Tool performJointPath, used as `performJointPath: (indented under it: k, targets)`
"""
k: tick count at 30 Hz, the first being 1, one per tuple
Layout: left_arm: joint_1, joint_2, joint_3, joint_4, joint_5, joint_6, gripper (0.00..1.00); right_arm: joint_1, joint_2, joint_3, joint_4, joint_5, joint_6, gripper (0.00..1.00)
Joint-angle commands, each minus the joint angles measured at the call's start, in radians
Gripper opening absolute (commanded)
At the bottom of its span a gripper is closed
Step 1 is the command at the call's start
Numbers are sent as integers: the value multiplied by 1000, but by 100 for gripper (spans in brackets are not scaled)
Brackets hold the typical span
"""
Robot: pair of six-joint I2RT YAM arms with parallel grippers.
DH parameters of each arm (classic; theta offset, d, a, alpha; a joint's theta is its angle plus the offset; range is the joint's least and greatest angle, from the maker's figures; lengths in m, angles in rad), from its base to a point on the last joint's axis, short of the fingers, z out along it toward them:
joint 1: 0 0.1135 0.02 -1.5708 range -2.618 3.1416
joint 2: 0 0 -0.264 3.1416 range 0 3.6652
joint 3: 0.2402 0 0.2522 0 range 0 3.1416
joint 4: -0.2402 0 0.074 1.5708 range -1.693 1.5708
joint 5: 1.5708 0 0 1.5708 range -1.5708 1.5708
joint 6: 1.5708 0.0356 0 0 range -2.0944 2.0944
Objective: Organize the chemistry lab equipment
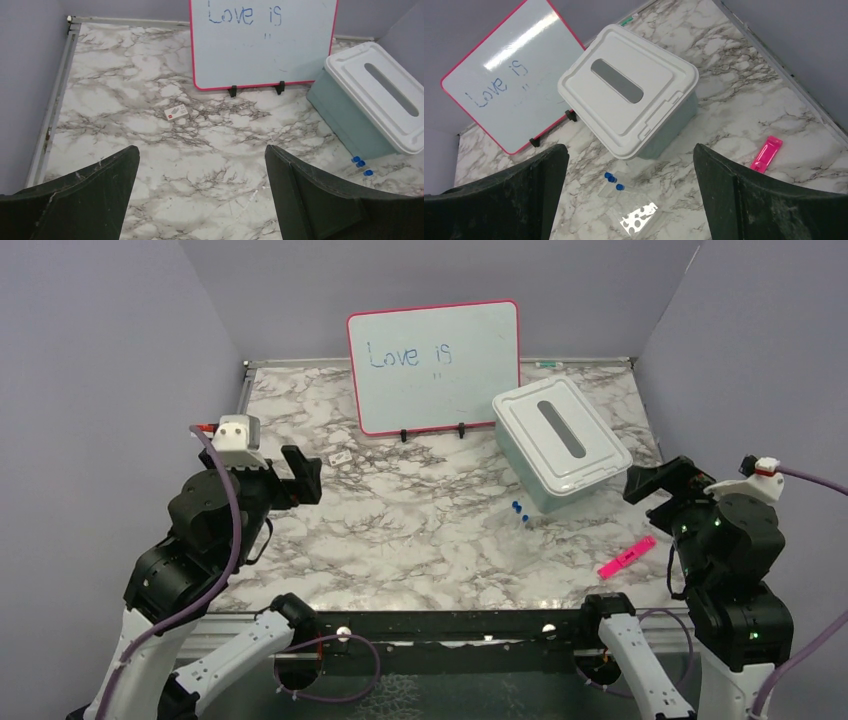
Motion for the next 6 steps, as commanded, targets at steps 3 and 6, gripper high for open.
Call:
performJointPath:
  k: [3,6]
  targets:
    - [1,-12,19,-70,-80,22,99,-2,-28,13,-31,82,33,100]
    - [0,-7,23,-75,-99,21,99,-2,-27,-2,-28,80,37,100]
